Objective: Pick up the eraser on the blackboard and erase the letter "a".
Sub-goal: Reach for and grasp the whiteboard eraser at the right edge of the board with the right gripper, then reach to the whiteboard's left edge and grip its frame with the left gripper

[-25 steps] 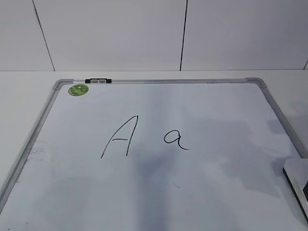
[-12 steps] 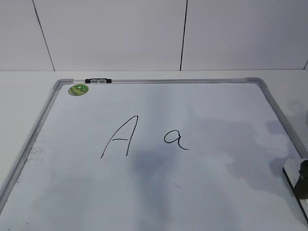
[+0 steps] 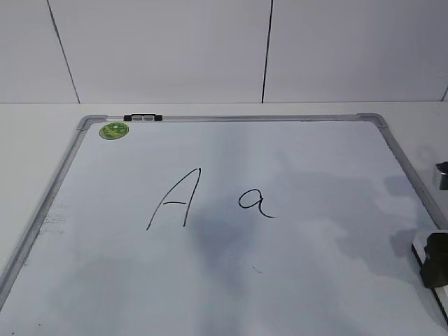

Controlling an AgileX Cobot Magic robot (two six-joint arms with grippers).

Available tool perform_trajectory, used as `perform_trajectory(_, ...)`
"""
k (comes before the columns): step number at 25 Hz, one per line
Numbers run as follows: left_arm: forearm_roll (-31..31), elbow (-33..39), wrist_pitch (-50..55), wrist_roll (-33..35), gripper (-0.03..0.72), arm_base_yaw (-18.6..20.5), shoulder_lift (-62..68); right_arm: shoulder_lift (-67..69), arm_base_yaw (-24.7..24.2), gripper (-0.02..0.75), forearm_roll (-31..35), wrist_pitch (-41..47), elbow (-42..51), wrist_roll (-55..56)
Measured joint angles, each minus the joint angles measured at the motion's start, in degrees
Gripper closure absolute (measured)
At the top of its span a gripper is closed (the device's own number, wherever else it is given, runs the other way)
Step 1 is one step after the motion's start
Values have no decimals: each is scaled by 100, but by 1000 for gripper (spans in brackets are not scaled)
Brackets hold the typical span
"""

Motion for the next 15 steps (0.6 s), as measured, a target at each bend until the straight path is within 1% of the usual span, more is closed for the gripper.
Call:
perform_trajectory(2, 0, 0, 0, 0, 454, 0, 0, 14, 13, 105, 0, -24, -12, 0)
perform_trajectory(5, 0, 0, 0, 0, 454, 0, 0, 26, 13, 168, 0, -43, -12, 0)
perform_trajectory(8, 0, 0, 0, 0, 454, 0, 0, 26, 13, 203, 48, -43, -12, 10)
perform_trajectory(15, 0, 0, 0, 0, 454, 0, 0, 26, 15, 216, 47, -43, -12, 21)
